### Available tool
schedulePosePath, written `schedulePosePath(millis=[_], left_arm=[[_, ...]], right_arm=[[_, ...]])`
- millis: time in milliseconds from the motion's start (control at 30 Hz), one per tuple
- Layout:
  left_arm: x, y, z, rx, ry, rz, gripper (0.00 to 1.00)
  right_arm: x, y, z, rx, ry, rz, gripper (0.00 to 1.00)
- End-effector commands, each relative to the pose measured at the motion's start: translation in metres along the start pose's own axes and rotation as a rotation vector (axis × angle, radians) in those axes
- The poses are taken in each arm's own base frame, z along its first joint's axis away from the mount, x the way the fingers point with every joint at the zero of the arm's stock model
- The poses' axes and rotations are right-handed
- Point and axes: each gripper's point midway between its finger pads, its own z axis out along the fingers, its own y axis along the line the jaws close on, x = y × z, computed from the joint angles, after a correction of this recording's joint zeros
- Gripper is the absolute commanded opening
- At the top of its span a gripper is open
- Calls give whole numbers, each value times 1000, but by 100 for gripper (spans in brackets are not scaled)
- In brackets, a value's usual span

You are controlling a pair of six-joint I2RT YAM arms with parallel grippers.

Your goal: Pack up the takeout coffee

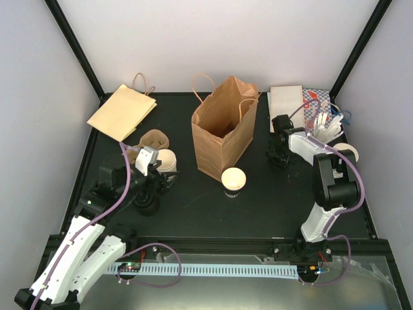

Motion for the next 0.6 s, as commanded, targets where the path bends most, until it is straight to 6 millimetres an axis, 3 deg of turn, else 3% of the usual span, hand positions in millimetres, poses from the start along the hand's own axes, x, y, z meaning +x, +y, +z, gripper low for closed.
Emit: schedulePosePath(millis=[0, 300, 567], left_arm=[[-6, -5, -2, 12, -25, 31, 99], [-6, -6, -3, 19, -28, 27, 99], [-12, -17, -7, 69, -43, -4, 99]], right_arm=[[-16, -1, -29, -27, -74, 12, 77], [-17, 1, -70, -109, -117, 9, 77], [-5, 6, -83, -173, -100, -9, 77]])
